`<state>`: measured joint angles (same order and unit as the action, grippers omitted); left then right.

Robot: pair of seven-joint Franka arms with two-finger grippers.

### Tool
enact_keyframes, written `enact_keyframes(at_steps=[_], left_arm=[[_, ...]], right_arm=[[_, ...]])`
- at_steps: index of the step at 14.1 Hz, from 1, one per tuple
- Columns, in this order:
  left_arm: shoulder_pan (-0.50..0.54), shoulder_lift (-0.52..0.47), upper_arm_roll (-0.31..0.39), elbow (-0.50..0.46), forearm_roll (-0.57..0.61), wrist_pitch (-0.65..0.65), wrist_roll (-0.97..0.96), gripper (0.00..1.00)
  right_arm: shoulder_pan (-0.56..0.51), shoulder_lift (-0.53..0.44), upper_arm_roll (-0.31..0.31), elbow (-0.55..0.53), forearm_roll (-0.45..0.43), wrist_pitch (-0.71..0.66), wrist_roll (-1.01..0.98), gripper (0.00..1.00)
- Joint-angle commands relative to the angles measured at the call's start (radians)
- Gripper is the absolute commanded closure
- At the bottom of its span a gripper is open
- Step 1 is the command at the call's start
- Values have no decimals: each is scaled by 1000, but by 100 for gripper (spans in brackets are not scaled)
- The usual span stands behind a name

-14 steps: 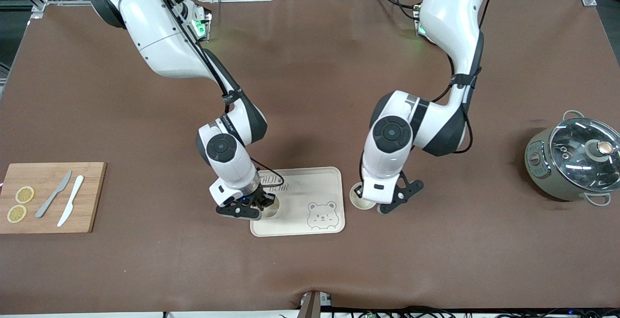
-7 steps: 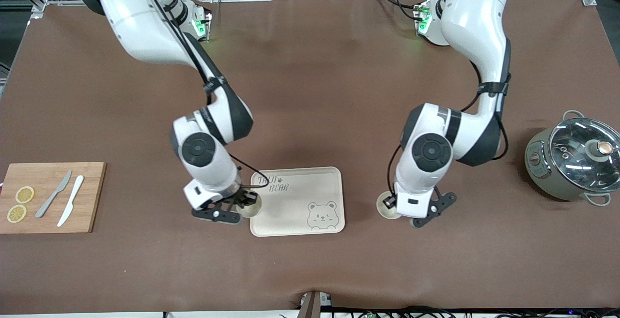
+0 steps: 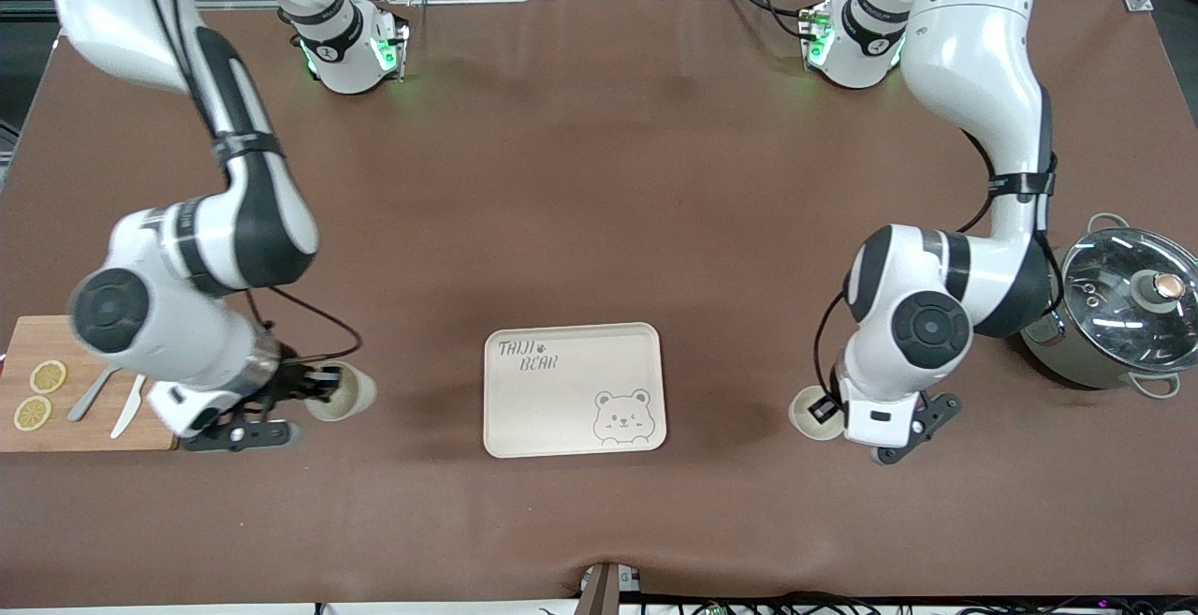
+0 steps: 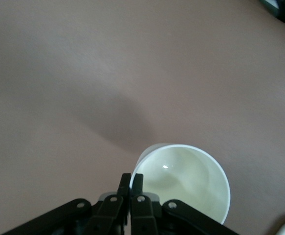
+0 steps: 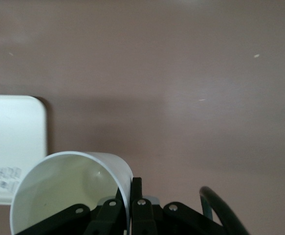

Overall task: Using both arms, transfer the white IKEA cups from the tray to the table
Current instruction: 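Carry the cups apart, right gripper toward the board, left toward the pot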

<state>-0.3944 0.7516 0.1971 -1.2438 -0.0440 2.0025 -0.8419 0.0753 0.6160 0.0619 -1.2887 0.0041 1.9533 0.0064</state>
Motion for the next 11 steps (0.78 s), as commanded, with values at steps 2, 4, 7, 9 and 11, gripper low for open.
enact_keyframes(at_steps=[2,4,7,9,11], left_arm=[[78,-32,-12,-37,26,-10,119,100],[117,-32,-12,-48,27,-8,191,100],[170,-26,-13,-49,26,-2,271,100],[204,-18,-13,-57,27,18,306,100],[229,-18,-12,-106,27,88,346,100]], right_arm=[[-130,-13,26,-34,16,-5,-224,100],[-167,-1,24,-49,17,12,-327,100],[-216,48,22,-86,100,103,-457,100],[-229,82,22,-110,108,180,-509,100],[-229,120,22,-115,108,232,-511,100]])
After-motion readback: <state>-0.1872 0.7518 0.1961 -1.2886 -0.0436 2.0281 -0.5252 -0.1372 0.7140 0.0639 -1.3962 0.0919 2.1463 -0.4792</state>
